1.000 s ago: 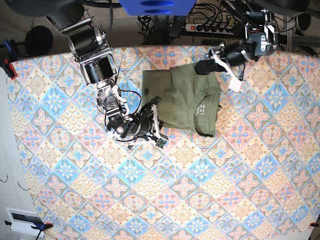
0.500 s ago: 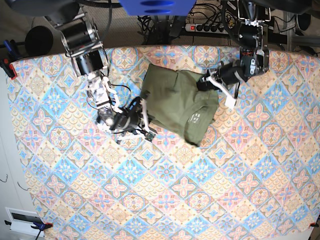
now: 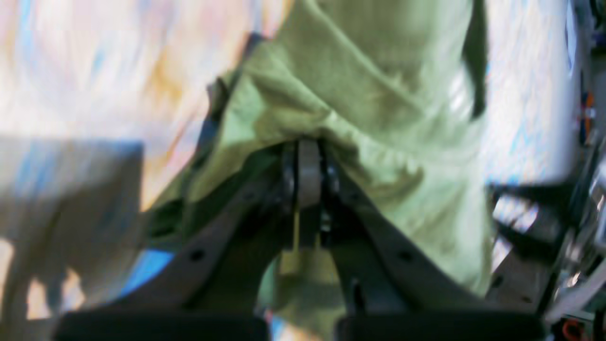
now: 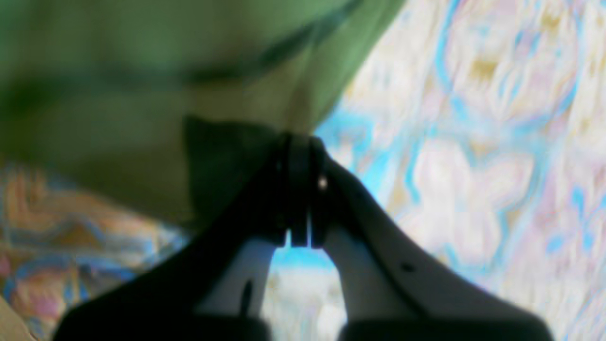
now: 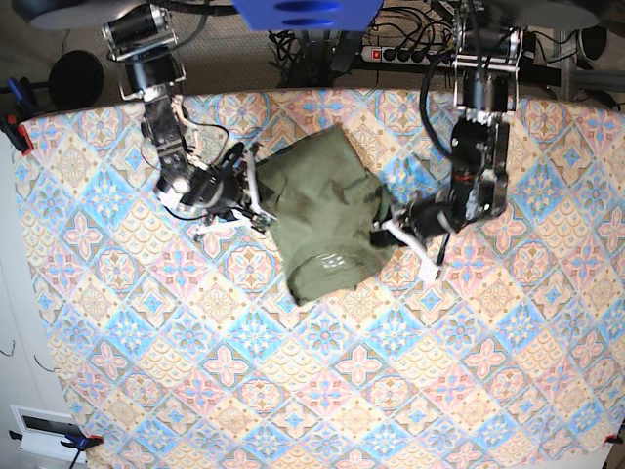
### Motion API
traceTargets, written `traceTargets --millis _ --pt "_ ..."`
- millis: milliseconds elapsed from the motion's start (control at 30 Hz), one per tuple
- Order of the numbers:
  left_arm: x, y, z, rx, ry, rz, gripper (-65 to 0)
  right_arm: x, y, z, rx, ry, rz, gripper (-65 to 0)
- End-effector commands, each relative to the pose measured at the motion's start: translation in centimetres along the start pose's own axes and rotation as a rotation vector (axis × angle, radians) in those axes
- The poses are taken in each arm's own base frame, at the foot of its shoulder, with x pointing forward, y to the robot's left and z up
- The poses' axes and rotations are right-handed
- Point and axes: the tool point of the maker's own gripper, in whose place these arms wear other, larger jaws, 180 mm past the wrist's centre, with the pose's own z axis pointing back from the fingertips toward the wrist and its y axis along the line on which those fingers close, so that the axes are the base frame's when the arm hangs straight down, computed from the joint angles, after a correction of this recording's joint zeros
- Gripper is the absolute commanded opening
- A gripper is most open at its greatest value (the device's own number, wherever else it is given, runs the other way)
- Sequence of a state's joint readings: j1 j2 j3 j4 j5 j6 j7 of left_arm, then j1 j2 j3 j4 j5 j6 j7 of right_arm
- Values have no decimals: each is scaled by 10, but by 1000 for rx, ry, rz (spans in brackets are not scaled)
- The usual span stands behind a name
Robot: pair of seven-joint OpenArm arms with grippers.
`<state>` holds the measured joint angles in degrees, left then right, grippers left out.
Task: Layout the t-shirt on the table in an organized manner, then fold the t-shirt properly
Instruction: 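Grasp the bundle sides with both grippers and fold them inward, then drag the folded bundle with the right gripper toward the table edge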
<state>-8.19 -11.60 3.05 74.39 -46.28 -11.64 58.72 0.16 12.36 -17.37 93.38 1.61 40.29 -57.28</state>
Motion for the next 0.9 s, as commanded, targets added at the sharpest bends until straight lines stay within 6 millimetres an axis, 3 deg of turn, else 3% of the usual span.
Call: traceTargets --millis 0,100,200,367,433,600,667,867 --pt "16 -14 -6 -33 -29 -20 -650 8 -24 14 -72 -33 -6 -650" --pt "23 -29 -25 -60 -40 -19 -650 6 -43 39 -156 -50 -39 -650" --pt "34 -47 -40 -90 -66 -23 -650 15 -45 58 -204 -91 -25 -650" --pt "51 -73 -49 -142 -116 -19 -650 12 -19 64 -179 -110 -21 -650" --pt "59 -76 -48 -149 -130 -23 -650 25 -11 63 -166 -146 -39 -650" --pt "83 -46 -28 -115 -223 72 -650 69 19 60 -75 -288 -110 -650" --pt "91 -21 -3 -77 -297 109 -650 89 31 61 -28 -358 -159 -650" --pt "85 19 48 10 -385 98 -650 138 59 63 56 -479 -222 -650"
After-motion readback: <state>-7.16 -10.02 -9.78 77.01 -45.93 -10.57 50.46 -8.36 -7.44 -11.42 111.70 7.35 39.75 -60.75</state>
